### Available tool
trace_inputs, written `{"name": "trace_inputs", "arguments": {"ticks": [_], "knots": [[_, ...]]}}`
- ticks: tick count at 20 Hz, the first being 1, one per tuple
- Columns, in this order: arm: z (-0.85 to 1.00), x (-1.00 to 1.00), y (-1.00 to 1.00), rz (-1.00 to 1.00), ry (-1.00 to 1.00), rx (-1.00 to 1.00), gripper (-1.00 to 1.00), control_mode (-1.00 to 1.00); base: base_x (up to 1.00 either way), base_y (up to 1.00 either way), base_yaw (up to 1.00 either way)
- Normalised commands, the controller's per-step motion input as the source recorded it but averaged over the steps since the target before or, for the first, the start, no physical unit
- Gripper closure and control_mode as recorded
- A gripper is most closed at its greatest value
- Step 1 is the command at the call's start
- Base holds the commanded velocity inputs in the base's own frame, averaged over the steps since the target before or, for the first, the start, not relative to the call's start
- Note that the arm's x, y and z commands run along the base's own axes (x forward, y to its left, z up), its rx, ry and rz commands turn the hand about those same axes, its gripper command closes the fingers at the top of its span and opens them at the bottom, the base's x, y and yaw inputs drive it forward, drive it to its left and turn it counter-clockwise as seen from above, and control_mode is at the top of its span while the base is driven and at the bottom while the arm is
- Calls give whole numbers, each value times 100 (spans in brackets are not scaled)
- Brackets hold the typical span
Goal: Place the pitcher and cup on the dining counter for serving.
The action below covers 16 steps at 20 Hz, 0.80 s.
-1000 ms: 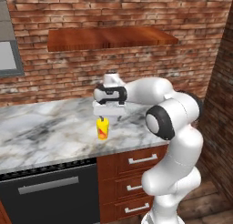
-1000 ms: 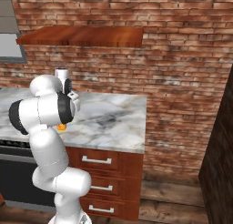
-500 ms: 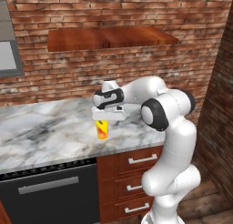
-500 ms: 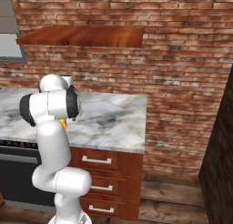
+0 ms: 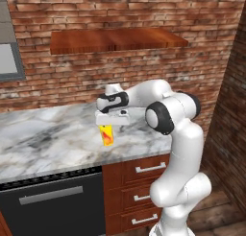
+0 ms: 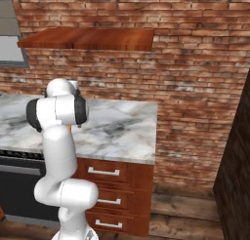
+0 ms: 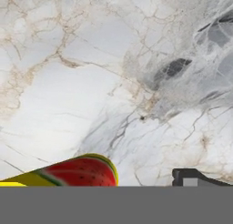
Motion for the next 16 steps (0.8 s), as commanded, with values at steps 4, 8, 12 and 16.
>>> {"name": "trace_inputs", "arguments": {"ticks": [4,8,12,16], "knots": [[-16,-1,0,0,0,0,100,-100,0,0,0],[0,0,0,0,0,0,100,-100,0,0,0],[0,-1,0,0,0,0,100,-100,0,0,0],[0,-16,0,0,-7,0,100,-100,0,0,0]]}}
